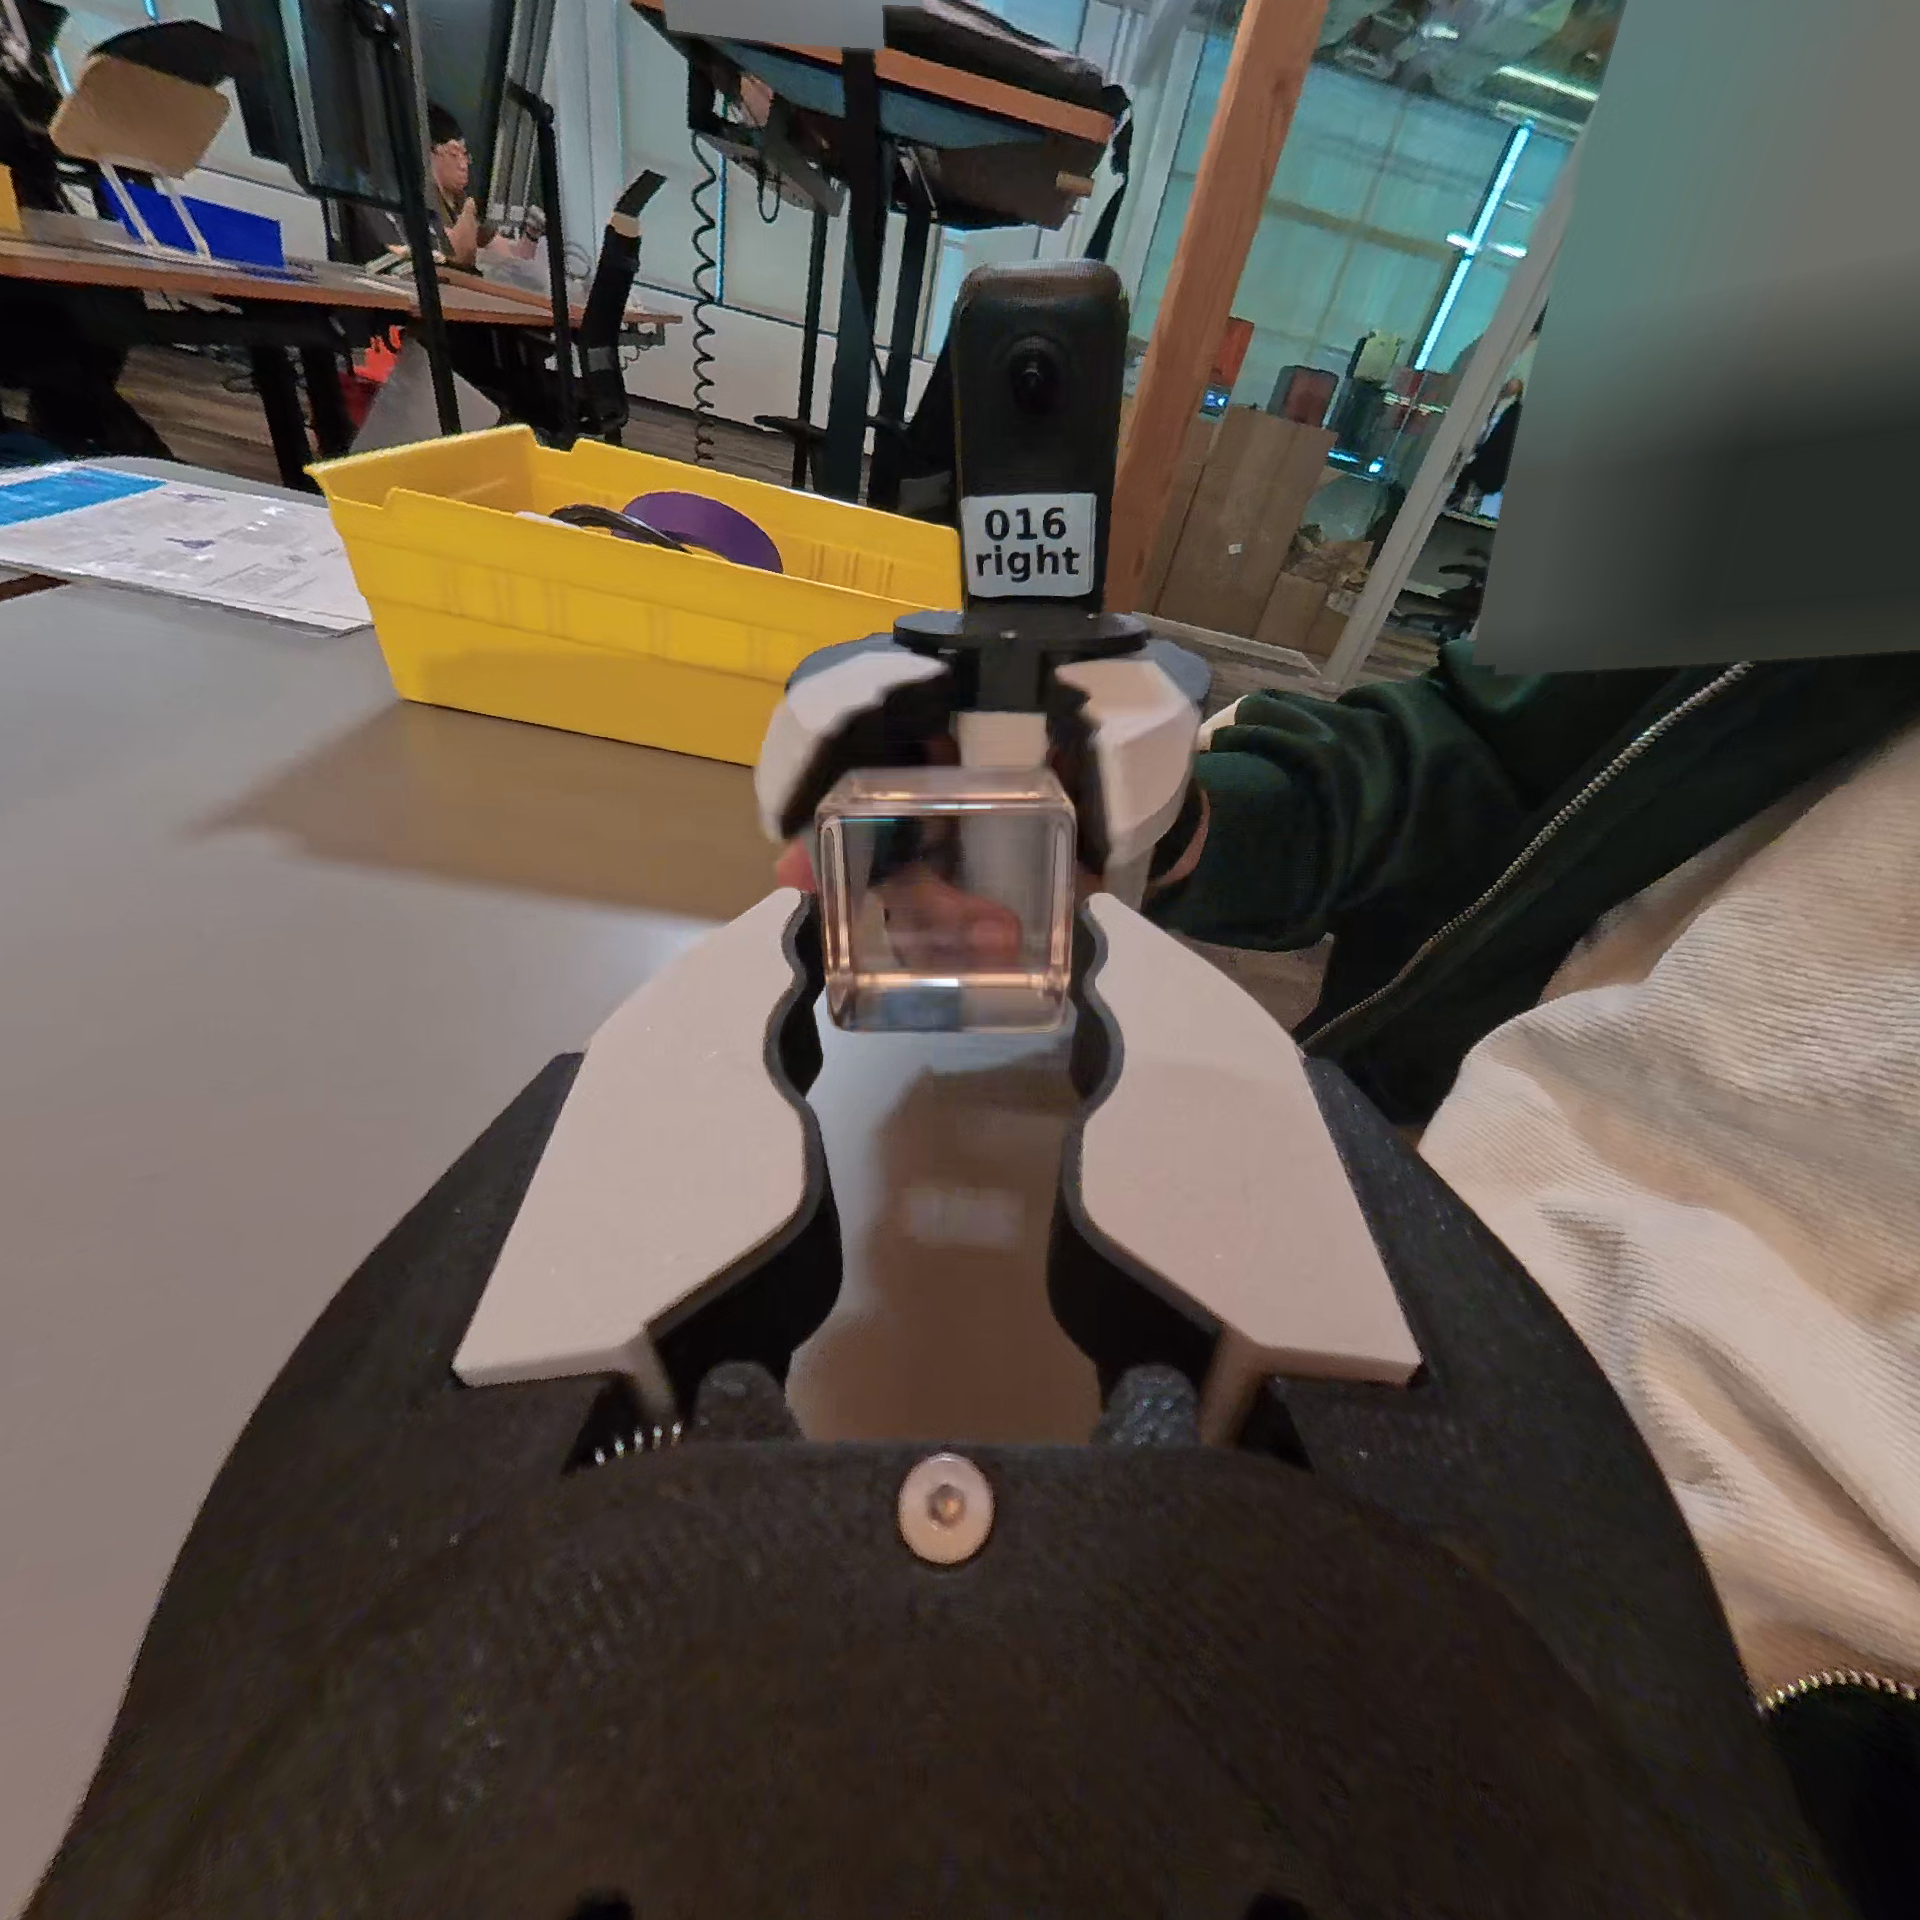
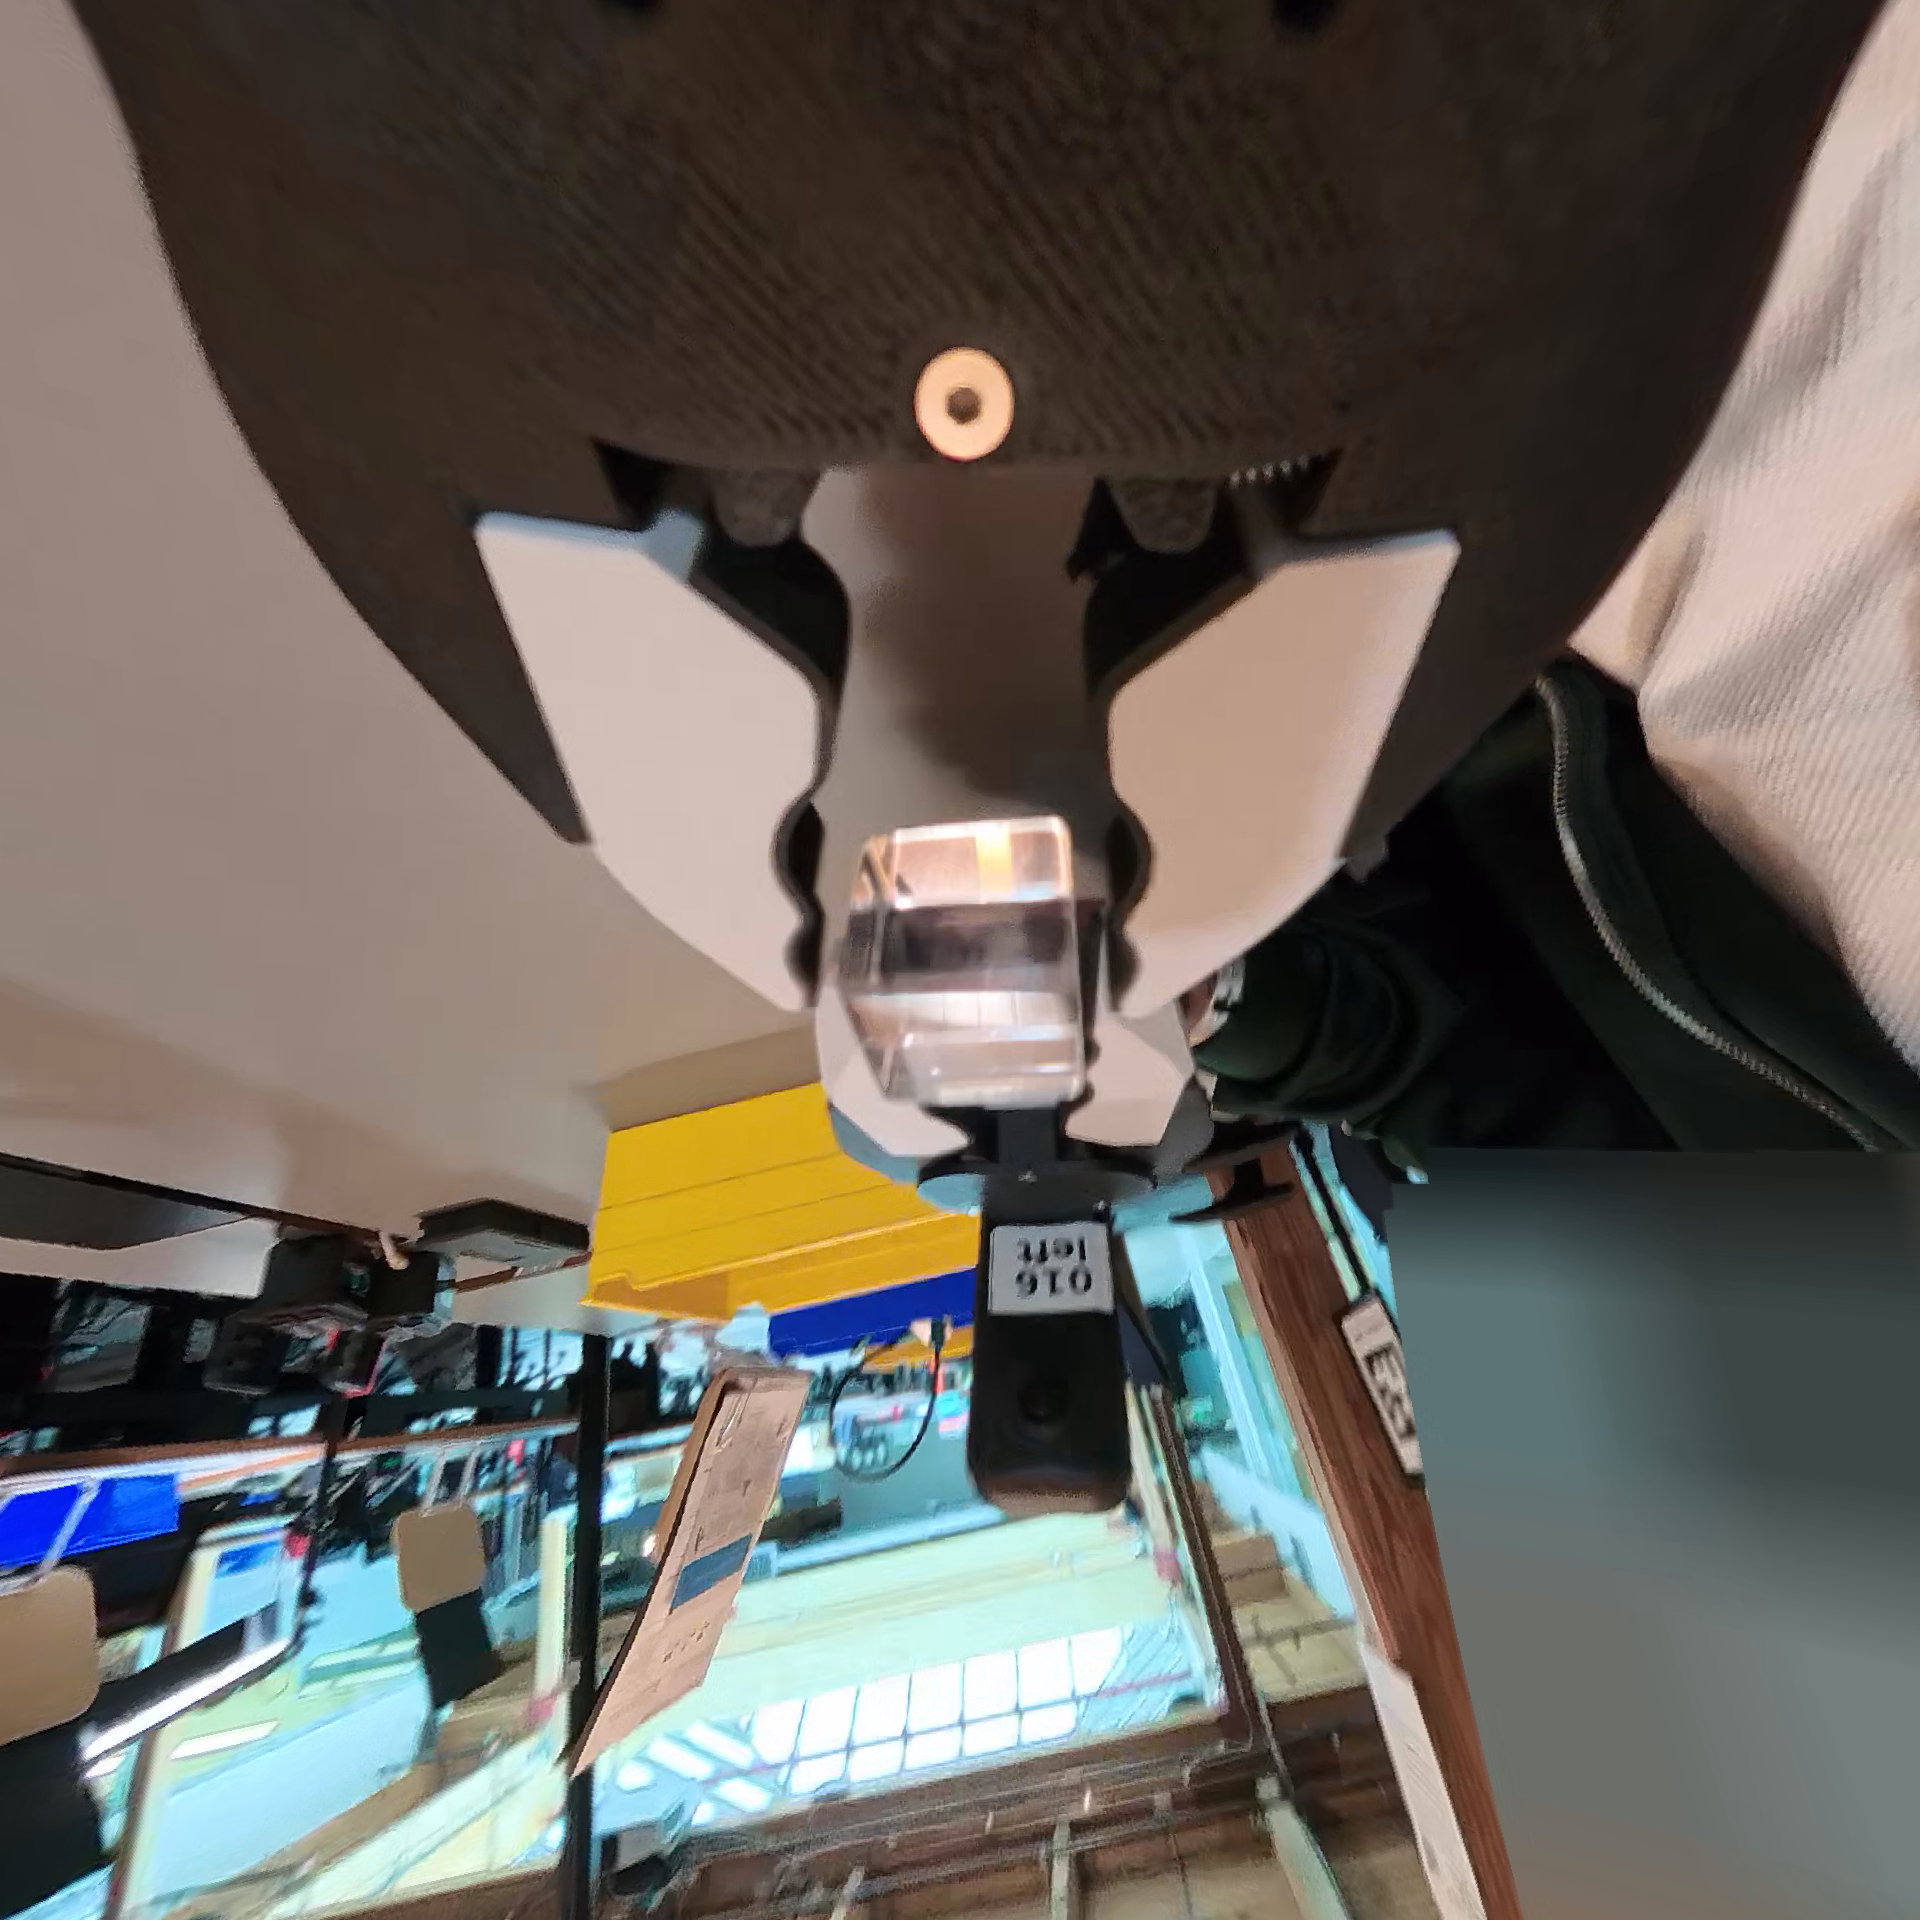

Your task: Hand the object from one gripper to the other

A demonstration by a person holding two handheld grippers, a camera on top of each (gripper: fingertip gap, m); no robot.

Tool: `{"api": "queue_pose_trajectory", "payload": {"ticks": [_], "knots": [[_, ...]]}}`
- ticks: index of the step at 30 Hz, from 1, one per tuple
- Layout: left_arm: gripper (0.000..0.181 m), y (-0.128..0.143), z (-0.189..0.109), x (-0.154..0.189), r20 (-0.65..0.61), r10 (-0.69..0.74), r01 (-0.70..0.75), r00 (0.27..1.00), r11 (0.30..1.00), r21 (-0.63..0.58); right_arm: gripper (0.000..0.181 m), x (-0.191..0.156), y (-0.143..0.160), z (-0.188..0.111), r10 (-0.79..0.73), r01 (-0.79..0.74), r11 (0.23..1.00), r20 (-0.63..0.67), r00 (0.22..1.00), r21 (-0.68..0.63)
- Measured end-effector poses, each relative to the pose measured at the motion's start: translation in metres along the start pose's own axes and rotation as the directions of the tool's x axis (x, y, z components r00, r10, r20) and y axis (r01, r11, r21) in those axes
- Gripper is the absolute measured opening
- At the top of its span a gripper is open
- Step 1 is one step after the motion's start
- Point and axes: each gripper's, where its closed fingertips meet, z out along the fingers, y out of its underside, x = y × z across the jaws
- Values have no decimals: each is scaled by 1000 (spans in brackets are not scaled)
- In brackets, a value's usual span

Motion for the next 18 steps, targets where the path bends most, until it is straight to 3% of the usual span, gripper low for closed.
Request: {"api": "queue_pose_trajectory", "payload": {"ticks": [4, 5, 7, 10, 12, 14, 18], "knots": [[45, 6, -1, -7, 29, 19, -18, 999, 999, -37, 91, 24, -27, -17, 70, -49, 982, -114, 991, 181], [1, 6, -3, -6, 25, 36, -35, 999, 998, -42, 101, 32, -33, -23, 80, -45, 975, -151, 985, 219], [0, -2, -9, -8, 40, 42, -42, 998, 999, 3, 114, 45, -42, -36, 86, -22, 960, -221, 972, 278], [0, -7, -13, -12, 48, -4, 2, 999, 1000, 24, 109, 46, -44, -38, 82, -19, 960, -216, 973, 280], [0, 1, -14, -21, 88, 5, -3, 996, 1000, -29, 101, 52, -26, -29, 42, -7, 992, -270, 962, 130], [0, 1, -16, -25, 104, 18, -15, 994, 999, -28, 93, 51, -26, -29, -27, 53, 995, -279, 960, 86], [0, 5, -17, -31, 108, -26, 29, 994, 999, -29, 94, 50, -4, -22, 64, -60, 998, -237, 969, 22]]}}
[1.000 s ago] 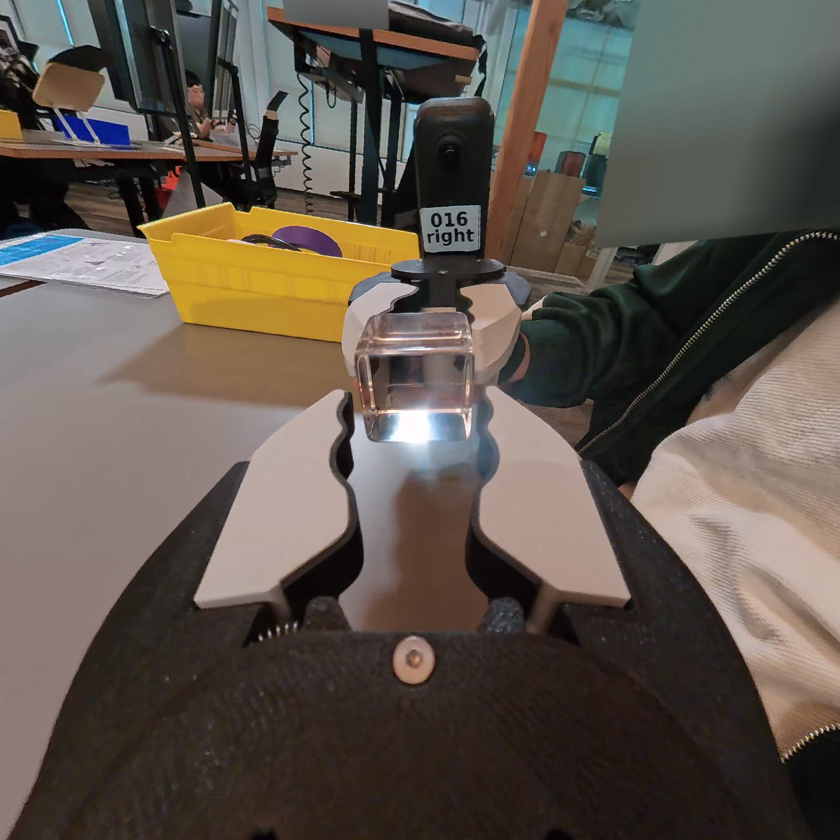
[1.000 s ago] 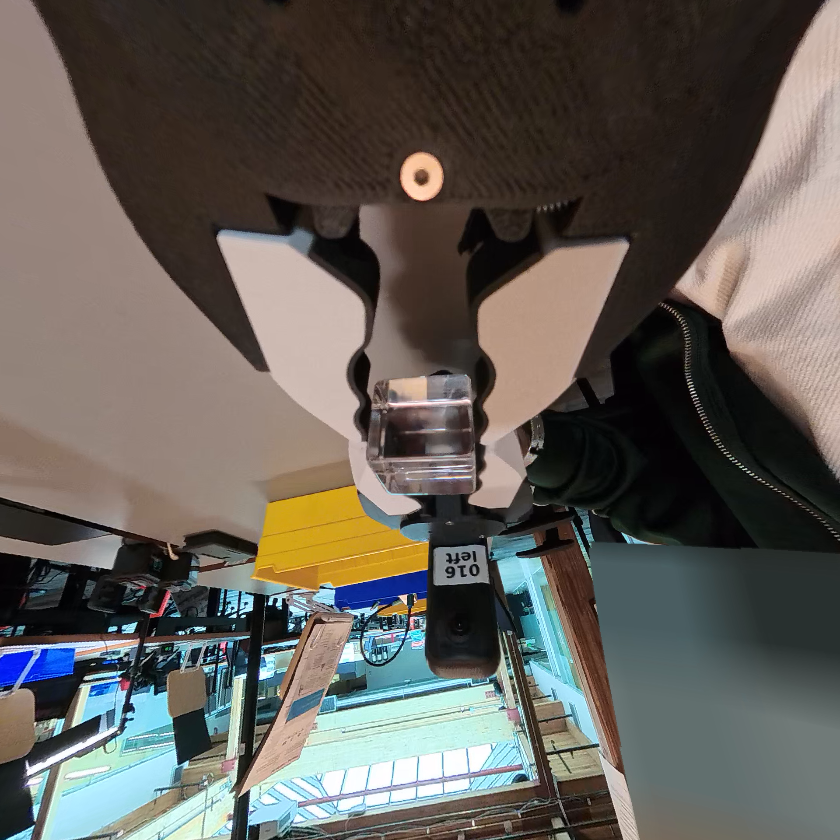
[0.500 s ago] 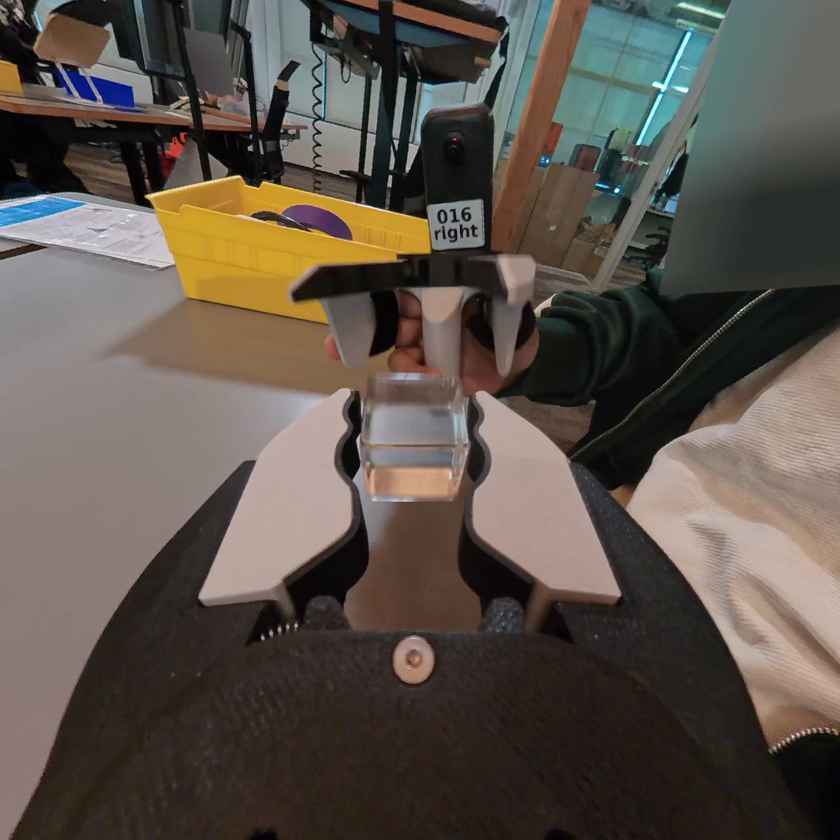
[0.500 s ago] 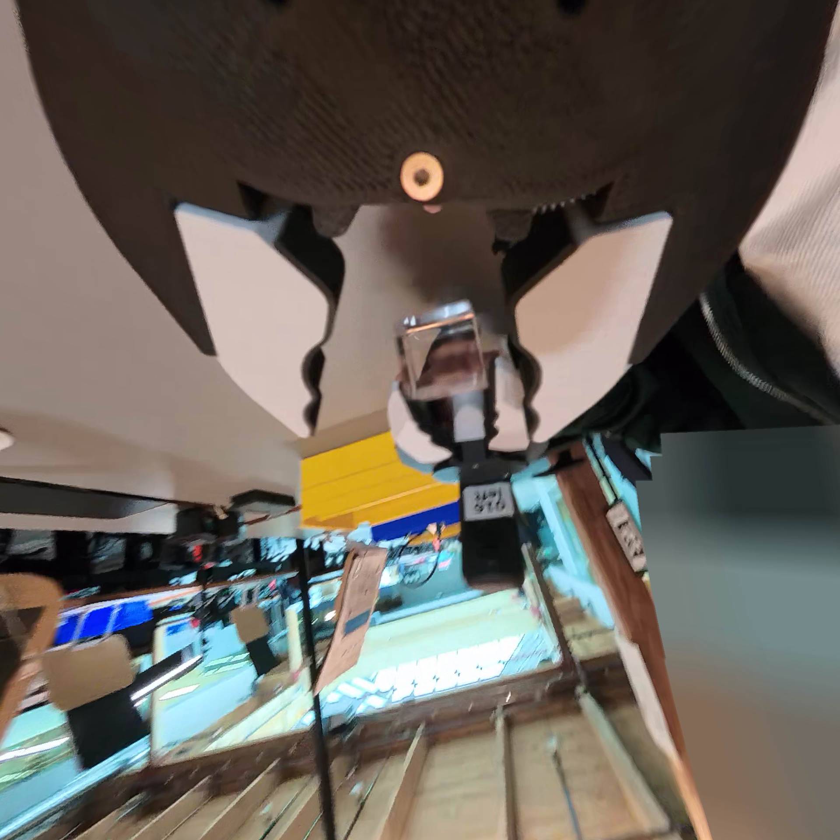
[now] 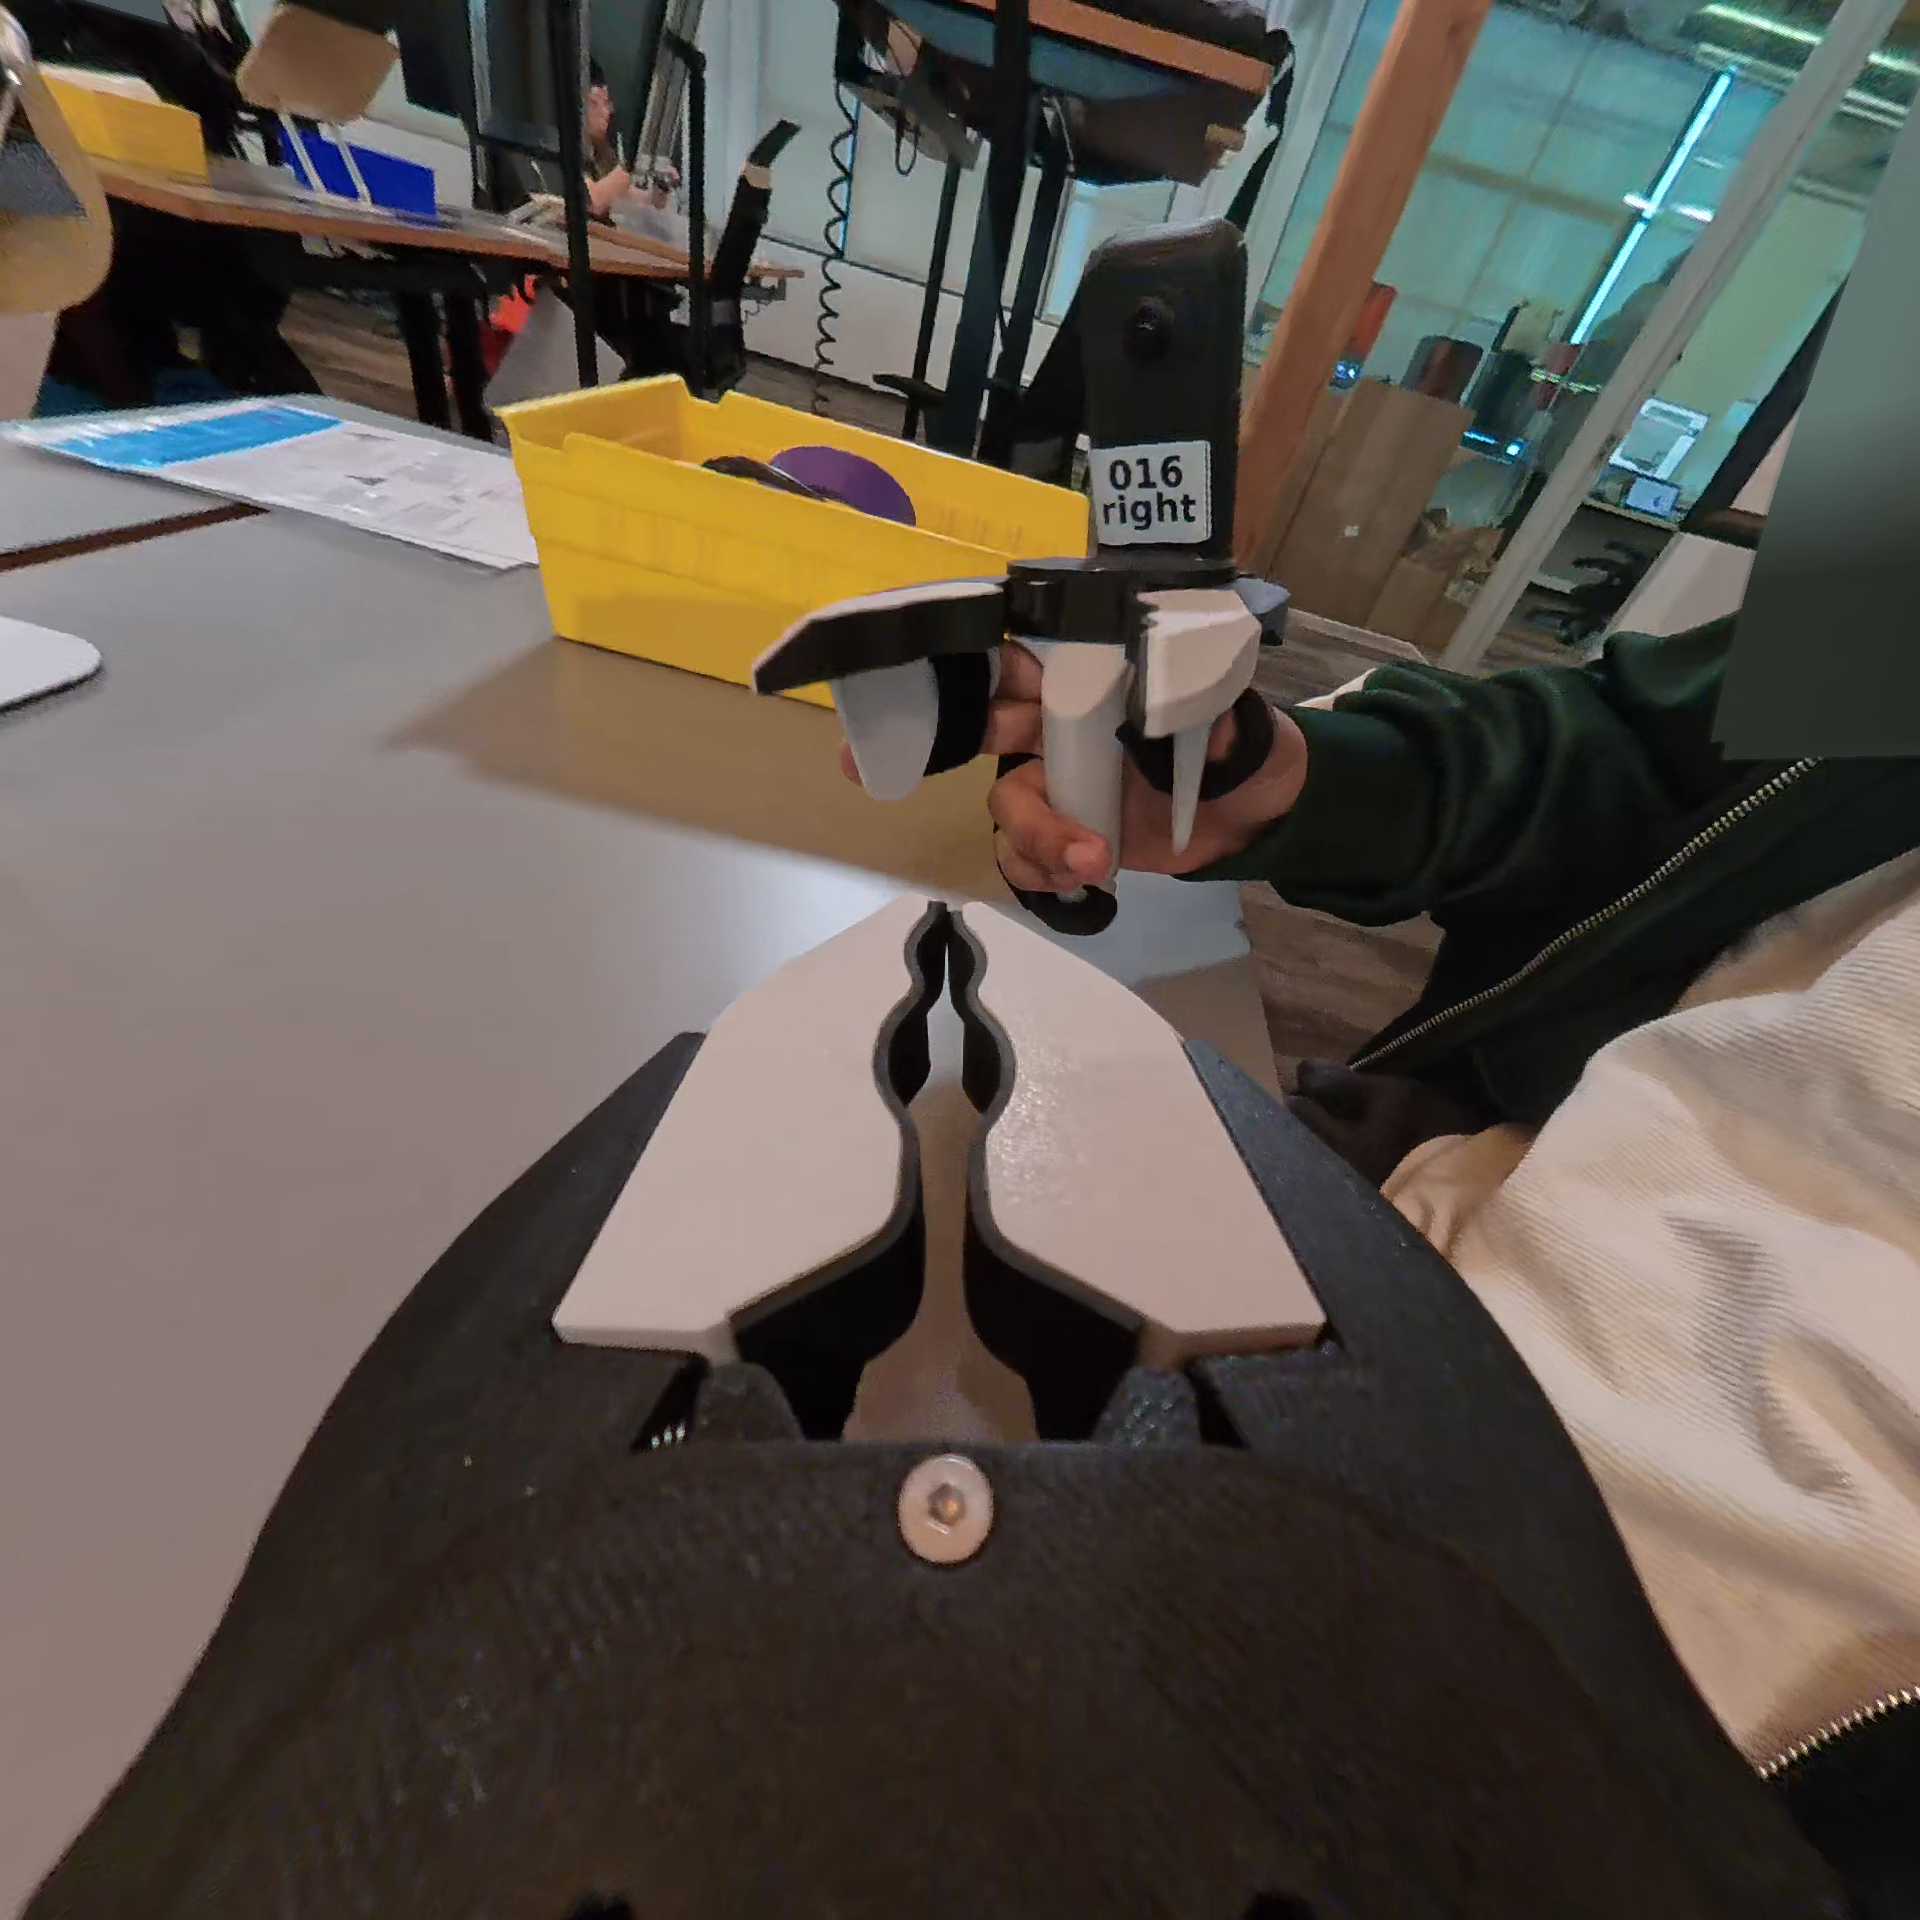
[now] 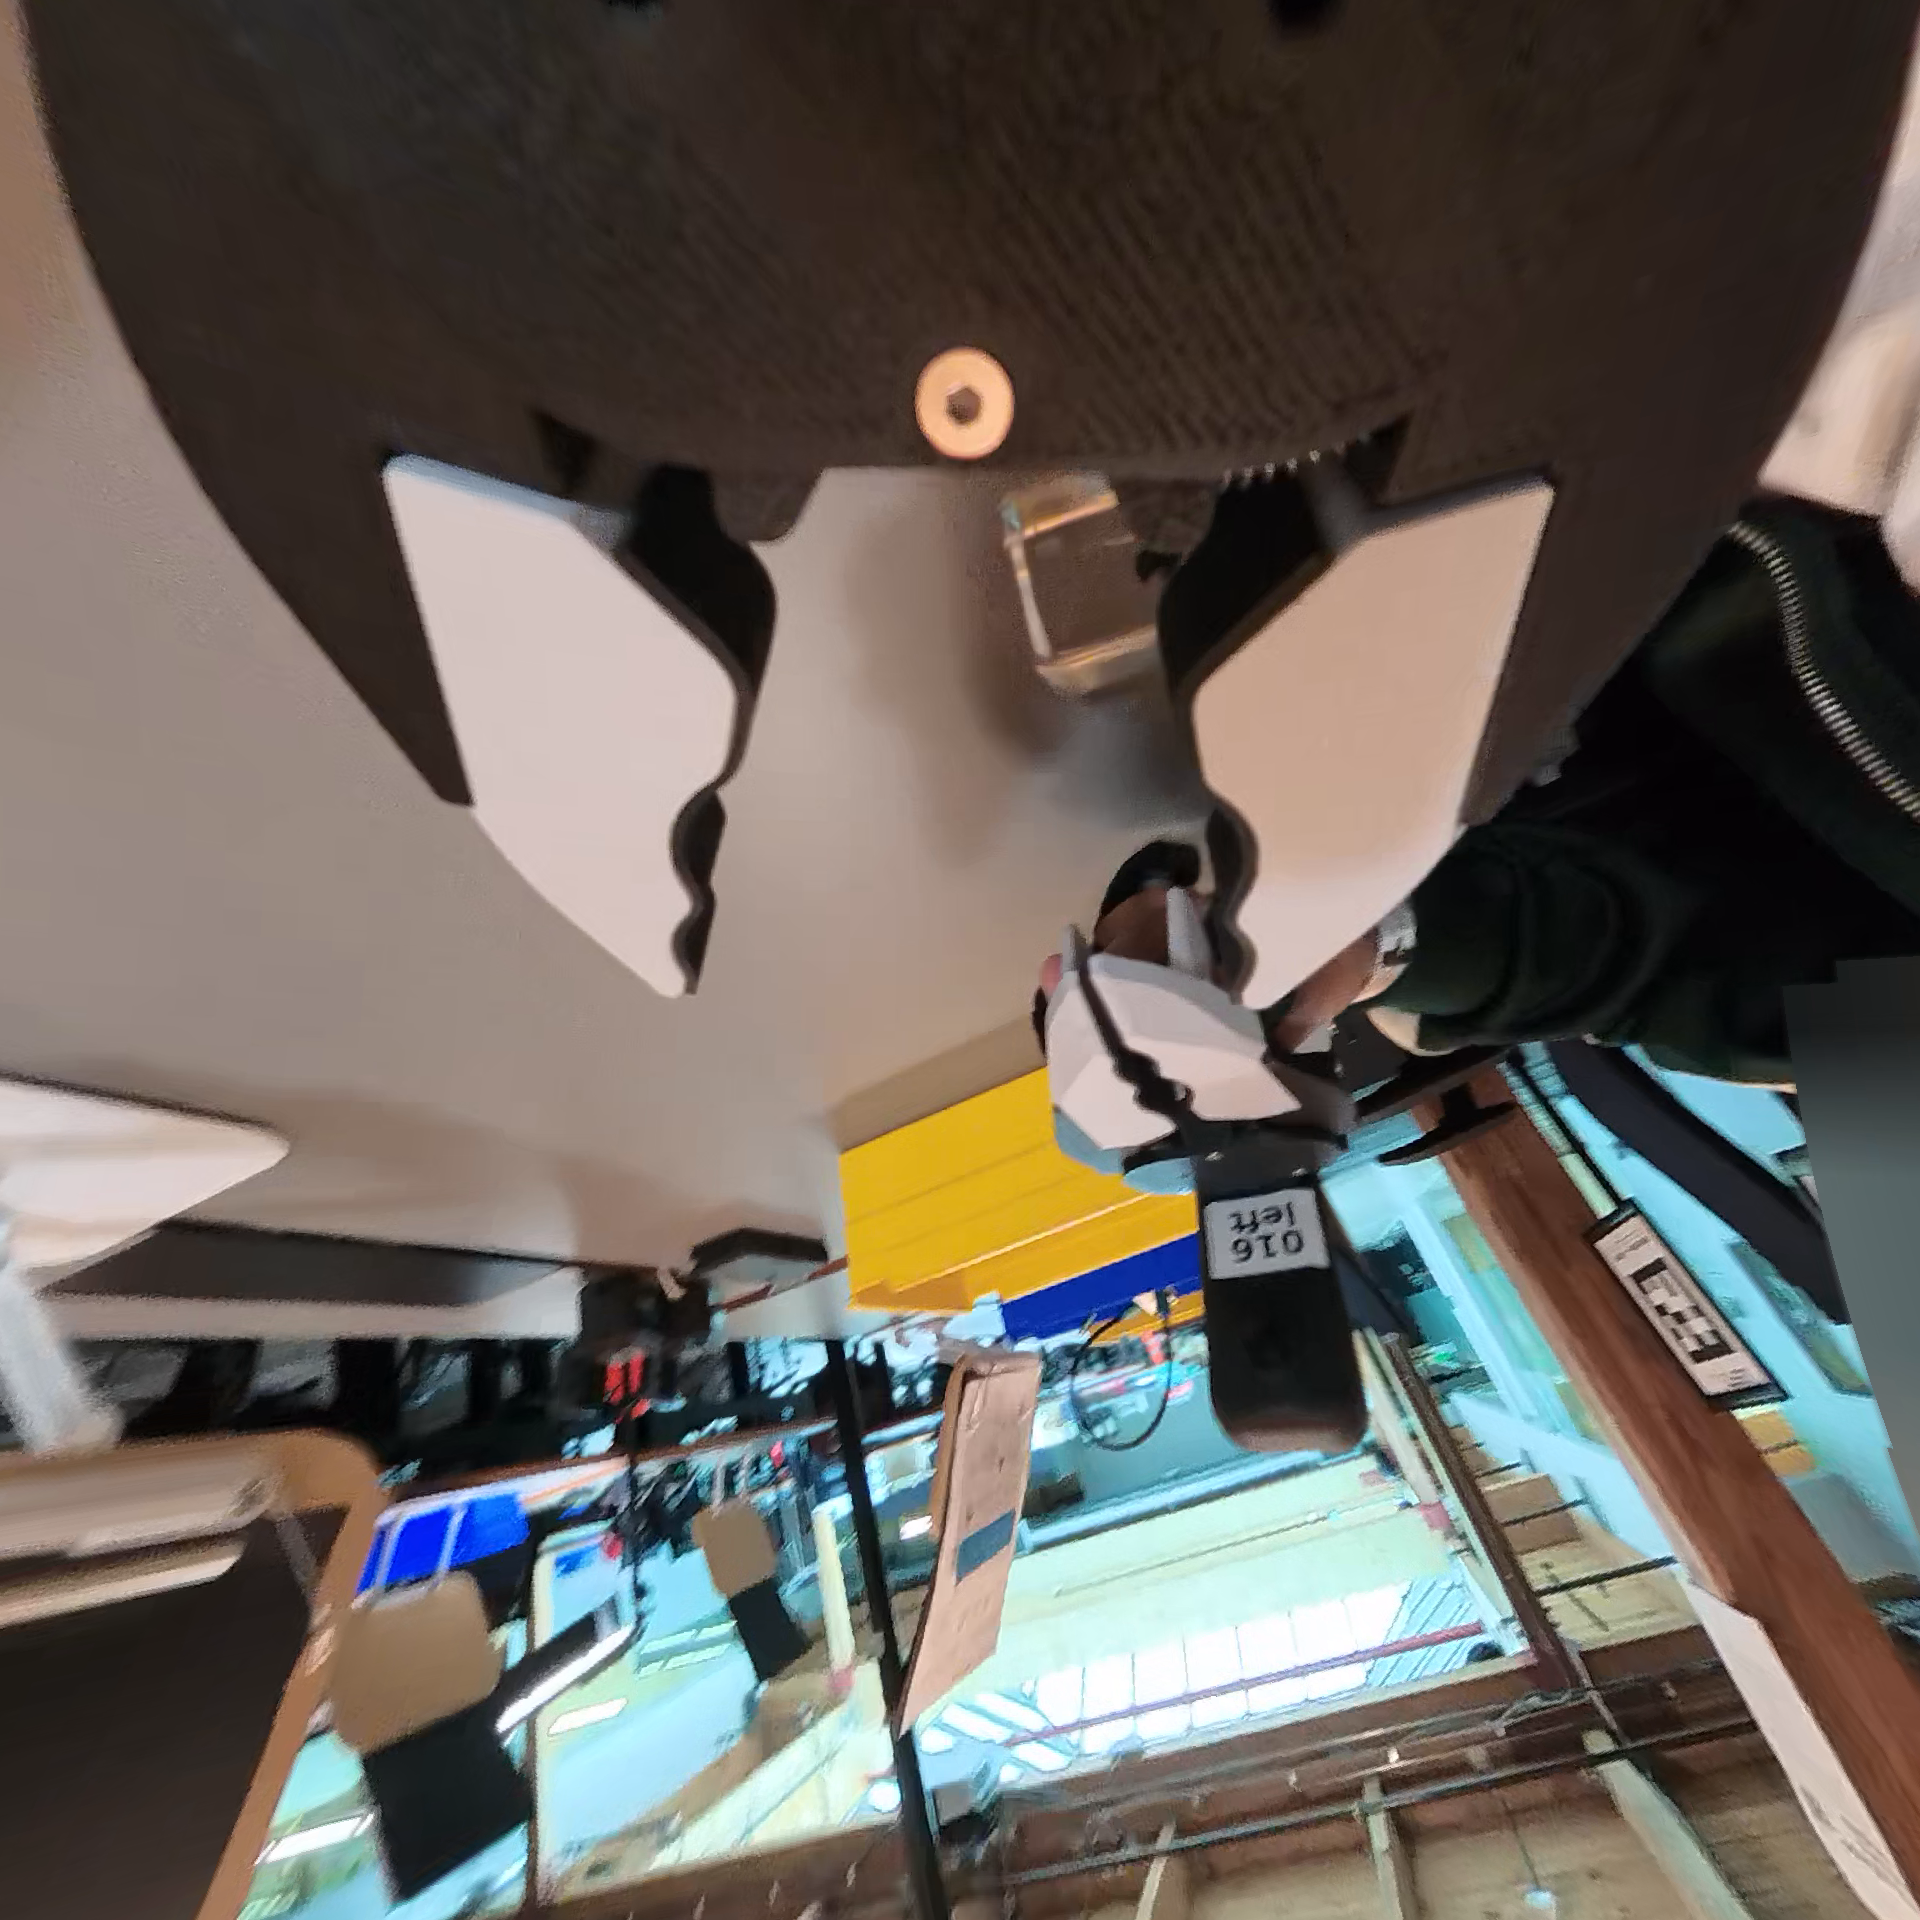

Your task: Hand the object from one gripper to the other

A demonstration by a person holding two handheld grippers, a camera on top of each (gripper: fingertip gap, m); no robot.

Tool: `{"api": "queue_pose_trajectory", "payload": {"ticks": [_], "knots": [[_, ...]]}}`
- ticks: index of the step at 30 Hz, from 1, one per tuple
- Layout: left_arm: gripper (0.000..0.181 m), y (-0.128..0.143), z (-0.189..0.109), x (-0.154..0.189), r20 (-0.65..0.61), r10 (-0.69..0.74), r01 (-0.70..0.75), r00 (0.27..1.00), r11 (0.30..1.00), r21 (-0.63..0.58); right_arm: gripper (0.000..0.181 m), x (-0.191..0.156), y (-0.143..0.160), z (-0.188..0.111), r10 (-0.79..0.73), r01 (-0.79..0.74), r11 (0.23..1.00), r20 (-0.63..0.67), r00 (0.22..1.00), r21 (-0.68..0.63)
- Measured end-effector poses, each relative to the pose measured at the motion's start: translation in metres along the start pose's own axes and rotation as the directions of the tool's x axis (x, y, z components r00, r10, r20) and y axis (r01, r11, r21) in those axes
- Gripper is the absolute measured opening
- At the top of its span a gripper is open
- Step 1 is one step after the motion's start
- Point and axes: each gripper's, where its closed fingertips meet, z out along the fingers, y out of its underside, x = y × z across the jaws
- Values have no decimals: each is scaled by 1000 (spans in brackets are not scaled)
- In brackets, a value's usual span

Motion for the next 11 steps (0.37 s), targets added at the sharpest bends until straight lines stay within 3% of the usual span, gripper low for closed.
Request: {"api": "queue_pose_trajectory", "payload": {"ticks": [4, 8, 11], "knots": [[18, 10, 6, 6, -39, -32, 30, 999, 998, -54, 90, -3, 4, 2, -16, 17, 1000, 24, 1000, -23], [96, 45, 28, 24, -103, -49, 25, 993, 974, -226, 87, 4, -1, -3, 26, -27, 999, 5, 1000, 25], [107, 73, 37, 42, -139, 48, -101, 989, 911, -399, 87, 8, -5, -5, 91, -92, 994, 13, 996, 64]]}}
